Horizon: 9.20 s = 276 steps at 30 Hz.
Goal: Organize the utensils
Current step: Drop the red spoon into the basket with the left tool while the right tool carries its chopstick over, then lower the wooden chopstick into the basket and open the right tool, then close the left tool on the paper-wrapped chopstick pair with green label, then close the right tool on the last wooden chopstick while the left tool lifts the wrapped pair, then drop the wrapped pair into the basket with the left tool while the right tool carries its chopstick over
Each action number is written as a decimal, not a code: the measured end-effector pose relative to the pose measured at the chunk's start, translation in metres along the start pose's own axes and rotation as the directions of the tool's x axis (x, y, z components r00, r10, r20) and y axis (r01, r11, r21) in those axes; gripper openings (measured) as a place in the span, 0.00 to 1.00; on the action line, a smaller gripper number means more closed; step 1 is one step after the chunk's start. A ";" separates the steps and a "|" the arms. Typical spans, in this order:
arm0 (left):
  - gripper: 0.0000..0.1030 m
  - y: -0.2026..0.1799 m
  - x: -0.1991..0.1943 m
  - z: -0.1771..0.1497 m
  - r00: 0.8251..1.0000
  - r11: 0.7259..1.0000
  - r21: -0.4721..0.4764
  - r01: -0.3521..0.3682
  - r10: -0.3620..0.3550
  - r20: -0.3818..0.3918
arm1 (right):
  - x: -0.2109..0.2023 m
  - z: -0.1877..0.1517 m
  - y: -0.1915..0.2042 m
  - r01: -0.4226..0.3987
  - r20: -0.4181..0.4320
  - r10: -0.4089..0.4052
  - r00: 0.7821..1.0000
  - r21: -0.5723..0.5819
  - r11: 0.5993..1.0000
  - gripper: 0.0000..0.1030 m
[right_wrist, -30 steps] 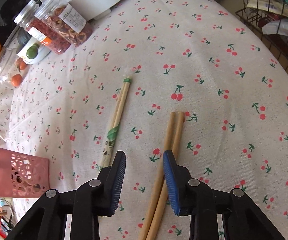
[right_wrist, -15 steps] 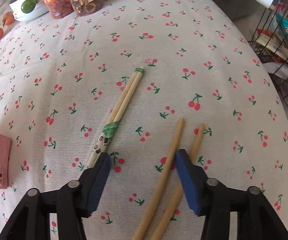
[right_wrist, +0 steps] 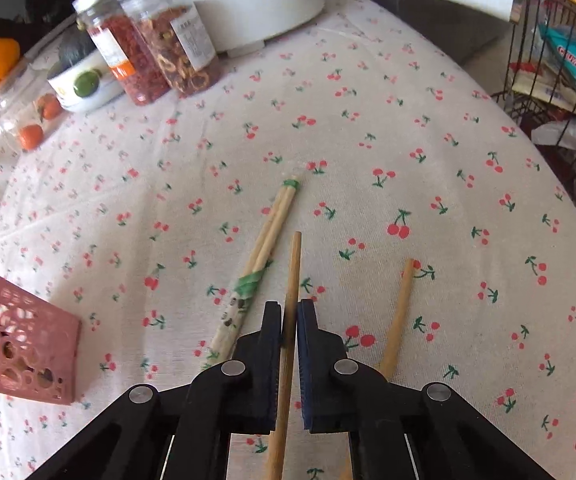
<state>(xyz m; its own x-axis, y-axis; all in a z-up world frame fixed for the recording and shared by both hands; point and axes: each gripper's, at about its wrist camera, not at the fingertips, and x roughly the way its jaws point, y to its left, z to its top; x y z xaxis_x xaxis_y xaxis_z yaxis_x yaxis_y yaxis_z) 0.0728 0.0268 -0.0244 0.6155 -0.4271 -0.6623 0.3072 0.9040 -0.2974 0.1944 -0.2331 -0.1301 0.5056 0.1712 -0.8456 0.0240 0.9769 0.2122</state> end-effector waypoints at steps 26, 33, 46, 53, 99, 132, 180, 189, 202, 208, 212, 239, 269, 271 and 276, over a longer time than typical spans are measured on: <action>0.25 -0.010 -0.088 0.029 0.913 0.993 -0.013 -0.117 0.112 0.393 | -0.201 -0.033 0.028 -0.202 0.475 0.259 0.841 -0.168 0.965 0.05; 0.25 -0.010 -0.082 0.046 0.844 0.986 -0.038 -0.164 0.160 0.512 | -0.214 -0.023 0.039 -0.250 0.500 0.306 0.810 -0.177 0.952 0.05; 0.25 -0.014 -0.003 0.052 0.793 0.950 0.042 -0.311 0.235 0.562 | -0.202 -0.013 0.044 -0.273 0.496 0.322 0.806 -0.170 0.947 0.05; 0.26 -0.004 0.027 0.055 0.848 0.950 0.073 -0.302 0.233 0.476 | -0.196 -0.007 0.044 -0.277 0.488 0.326 0.810 -0.171 0.945 0.05; 0.83 0.040 -0.037 0.002 0.963 0.974 -0.098 -0.203 0.217 0.159 | -0.152 0.019 0.119 -0.271 0.455 0.292 0.841 -0.112 0.956 0.12; 0.88 -0.053 0.052 -0.025 0.957 0.970 0.069 -0.234 0.242 -0.158 | -0.124 -0.023 -0.056 0.108 0.090 -0.104 0.990 -0.035 0.994 1.00; 0.04 -0.137 0.223 0.037 0.956 0.979 0.159 -0.131 0.167 -0.243 | -0.067 -0.006 -0.137 0.185 -0.129 -0.174 0.976 0.076 0.980 1.00; 0.04 -0.138 0.141 0.019 0.978 0.977 0.199 -0.071 0.107 -0.179 | -0.055 -0.007 -0.122 0.161 -0.156 -0.149 0.976 0.069 0.985 1.00; 0.04 -0.088 0.072 0.000 0.994 0.991 0.128 -0.038 0.051 -0.099 | -0.019 -0.010 -0.084 0.132 -0.205 -0.128 0.970 0.006 0.991 1.00; 0.04 -0.073 0.064 0.001 0.996 0.995 0.098 -0.008 0.017 -0.088 | 0.004 -0.011 -0.066 0.141 -0.233 -0.137 0.963 0.002 0.990 1.00; 0.04 -0.064 0.057 0.003 0.997 0.997 0.078 0.003 0.003 -0.077 | 0.018 -0.013 -0.056 0.208 -0.235 -0.210 0.949 -0.036 0.978 1.00; 0.04 -0.015 -0.009 0.006 0.993 0.999 0.000 -0.049 0.049 0.105 | -0.014 -0.010 -0.013 0.014 -0.053 -0.010 0.999 0.081 0.997 0.06; 0.04 -0.003 0.044 0.068 0.717 0.967 -0.162 -0.195 0.253 0.649 | -0.167 0.003 0.002 -0.249 0.431 0.246 0.868 -0.050 0.967 0.06; 0.04 -0.002 0.050 0.066 0.701 0.964 -0.163 -0.209 0.264 0.663 | -0.166 0.005 0.001 -0.251 0.434 0.247 0.866 -0.049 0.967 0.06; 0.04 -0.005 0.061 0.056 0.688 0.960 -0.125 -0.251 0.268 0.675 | -0.165 0.008 -0.002 -0.255 0.435 0.247 0.866 -0.043 0.966 0.06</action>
<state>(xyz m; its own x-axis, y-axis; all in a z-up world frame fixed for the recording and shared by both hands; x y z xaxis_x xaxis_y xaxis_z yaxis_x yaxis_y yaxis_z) 0.1498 -0.0053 -0.0248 0.9953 -0.0656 -0.0712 0.0498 0.9775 -0.2049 0.1176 -0.2641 0.0126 0.8186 0.3345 -0.4669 -0.1423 0.9057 0.3993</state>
